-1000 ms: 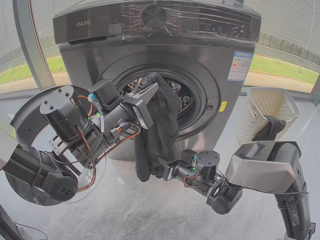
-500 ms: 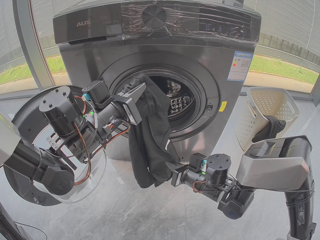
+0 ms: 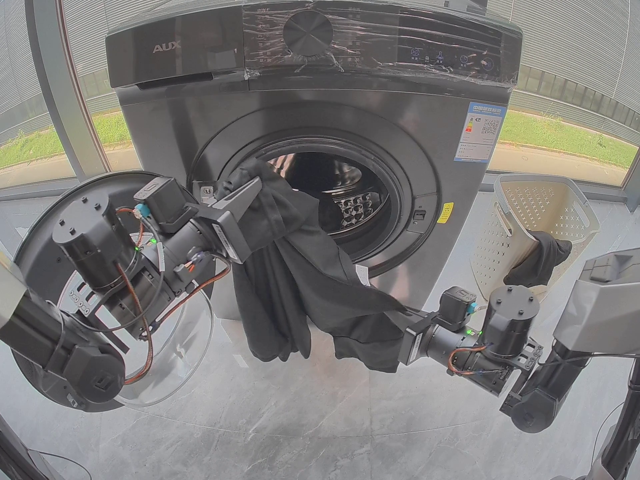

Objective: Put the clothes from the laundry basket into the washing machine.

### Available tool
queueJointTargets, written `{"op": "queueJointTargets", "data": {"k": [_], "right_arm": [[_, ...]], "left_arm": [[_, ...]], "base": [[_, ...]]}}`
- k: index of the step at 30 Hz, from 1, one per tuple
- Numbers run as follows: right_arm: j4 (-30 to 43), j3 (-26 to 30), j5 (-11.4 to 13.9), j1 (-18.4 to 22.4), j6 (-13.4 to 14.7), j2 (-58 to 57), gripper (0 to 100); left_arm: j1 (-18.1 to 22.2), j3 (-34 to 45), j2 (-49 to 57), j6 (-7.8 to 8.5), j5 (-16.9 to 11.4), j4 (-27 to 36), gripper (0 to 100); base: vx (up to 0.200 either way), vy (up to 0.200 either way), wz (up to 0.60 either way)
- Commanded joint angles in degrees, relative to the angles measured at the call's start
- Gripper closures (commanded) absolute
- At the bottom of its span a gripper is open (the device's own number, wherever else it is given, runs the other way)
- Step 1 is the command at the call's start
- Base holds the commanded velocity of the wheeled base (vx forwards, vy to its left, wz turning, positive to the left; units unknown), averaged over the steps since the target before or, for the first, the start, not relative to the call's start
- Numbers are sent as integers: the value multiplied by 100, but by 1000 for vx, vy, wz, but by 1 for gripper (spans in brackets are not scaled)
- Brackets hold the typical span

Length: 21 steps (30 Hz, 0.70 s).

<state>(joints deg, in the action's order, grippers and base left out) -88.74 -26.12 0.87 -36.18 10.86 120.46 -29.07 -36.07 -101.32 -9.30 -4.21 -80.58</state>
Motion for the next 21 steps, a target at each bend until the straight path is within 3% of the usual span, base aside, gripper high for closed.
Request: {"op": "queueJointTargets", "data": {"k": [1,5,10,21], "right_arm": [[5,125,54,164,-5,-699,100],[-12,152,45,208,-40,-857,100],[5,90,36,199,-14,-1261,100],[-3,-139,-104,199,-128,-1446,100]], "left_arm": [[-2,426,736,-28,-107,-81,100],[-19,742,1219,-160,-283,-81,100],[-19,1155,1422,-107,-581,-81,100],[16,1436,1299,-98,-581,-81,100]], "base": [[0,0,0],[0,0,0],[0,0,0],[0,0,0]]}}
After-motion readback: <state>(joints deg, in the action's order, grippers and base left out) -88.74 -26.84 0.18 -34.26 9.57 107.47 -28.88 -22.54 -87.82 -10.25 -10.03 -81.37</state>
